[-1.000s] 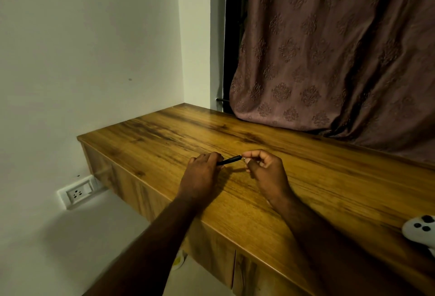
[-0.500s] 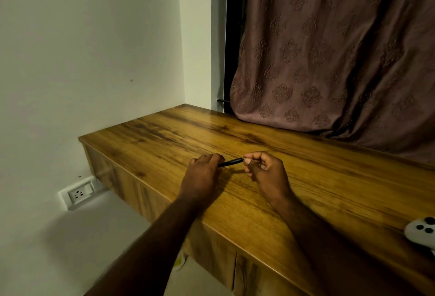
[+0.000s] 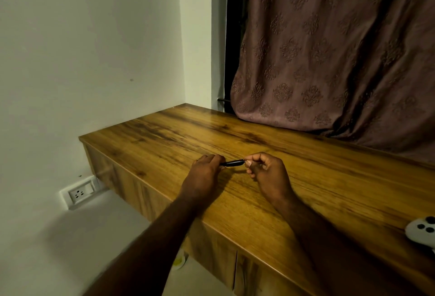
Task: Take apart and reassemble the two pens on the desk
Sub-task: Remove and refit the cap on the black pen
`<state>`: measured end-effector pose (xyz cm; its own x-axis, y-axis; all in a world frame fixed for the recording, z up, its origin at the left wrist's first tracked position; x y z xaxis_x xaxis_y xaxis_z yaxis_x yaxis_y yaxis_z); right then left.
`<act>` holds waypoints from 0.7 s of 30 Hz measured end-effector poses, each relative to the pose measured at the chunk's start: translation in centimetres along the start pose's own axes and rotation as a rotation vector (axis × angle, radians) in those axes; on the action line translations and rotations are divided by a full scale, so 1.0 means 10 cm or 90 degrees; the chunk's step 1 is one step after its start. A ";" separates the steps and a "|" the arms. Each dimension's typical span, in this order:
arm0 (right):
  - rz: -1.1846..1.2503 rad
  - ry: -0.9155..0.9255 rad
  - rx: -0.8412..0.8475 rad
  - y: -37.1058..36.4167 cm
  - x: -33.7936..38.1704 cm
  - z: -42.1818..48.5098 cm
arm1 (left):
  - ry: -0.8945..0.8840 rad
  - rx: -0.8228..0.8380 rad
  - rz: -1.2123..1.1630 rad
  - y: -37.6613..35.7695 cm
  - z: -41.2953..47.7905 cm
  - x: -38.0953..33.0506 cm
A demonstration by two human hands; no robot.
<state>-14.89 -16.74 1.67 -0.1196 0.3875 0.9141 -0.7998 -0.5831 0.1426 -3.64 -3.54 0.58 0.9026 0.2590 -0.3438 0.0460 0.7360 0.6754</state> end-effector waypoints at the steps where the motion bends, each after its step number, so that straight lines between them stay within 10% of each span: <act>1: -0.012 0.005 0.003 0.01 -0.01 0.01 | -0.011 -0.003 0.003 -0.01 0.00 0.01; 21: 0.008 0.005 0.036 0.05 -0.05 0.04 | -0.004 0.017 -0.009 -0.01 0.01 0.00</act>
<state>-14.98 -17.50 1.45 -0.1341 0.3853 0.9130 -0.7633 -0.6277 0.1528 -3.60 -3.70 0.61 0.9045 0.2451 -0.3490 0.0698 0.7224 0.6880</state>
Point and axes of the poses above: each hand's wrist, its own z-axis towards the middle knuckle, its own y-axis out of the back of the hand, x = y × z, the point moved 2 cm from there along z, towards the middle knuckle, and after that the axes turned 5 degrees about -x, right-handed, at the moved point
